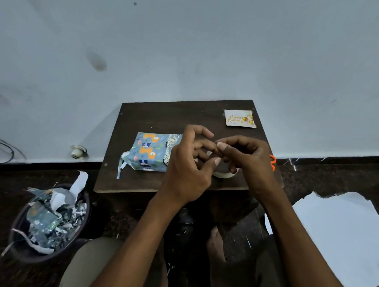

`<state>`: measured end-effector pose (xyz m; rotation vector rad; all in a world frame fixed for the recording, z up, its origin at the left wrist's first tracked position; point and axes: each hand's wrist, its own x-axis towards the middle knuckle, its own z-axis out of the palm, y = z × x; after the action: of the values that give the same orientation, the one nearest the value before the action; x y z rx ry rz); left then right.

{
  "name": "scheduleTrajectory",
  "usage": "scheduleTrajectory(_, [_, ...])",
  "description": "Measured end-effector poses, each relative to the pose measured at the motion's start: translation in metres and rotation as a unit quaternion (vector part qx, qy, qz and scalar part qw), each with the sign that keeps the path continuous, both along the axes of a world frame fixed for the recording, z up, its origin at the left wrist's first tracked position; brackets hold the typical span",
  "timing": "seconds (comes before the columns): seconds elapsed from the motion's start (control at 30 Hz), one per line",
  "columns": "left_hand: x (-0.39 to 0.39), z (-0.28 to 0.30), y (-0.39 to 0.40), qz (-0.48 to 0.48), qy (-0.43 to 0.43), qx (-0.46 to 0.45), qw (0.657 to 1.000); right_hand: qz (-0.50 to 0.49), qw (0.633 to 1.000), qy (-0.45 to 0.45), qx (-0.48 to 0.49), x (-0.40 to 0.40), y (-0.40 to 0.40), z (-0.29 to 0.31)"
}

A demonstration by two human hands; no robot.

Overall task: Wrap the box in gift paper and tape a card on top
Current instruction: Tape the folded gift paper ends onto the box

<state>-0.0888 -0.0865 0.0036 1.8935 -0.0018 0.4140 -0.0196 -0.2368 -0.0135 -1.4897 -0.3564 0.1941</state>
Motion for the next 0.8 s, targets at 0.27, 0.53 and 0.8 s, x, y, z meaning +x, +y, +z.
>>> scheduleTrajectory(0.27, [-0.012,0.002,0.02,0.059,0.013,0.0,0.998,0.031,0.999,0.014,-0.017,-0.003,0.015,0.009])
scheduleTrajectory(0.53, [-0.022,0.003,0.041,0.091,0.074,0.007,0.993,0.038,0.999,-0.002,-0.029,-0.009,0.042,0.01])
scheduleTrajectory(0.8, [-0.035,-0.001,0.066,0.133,0.071,0.011,0.989,0.063,0.997,0.001,-0.042,-0.014,0.076,0.012])
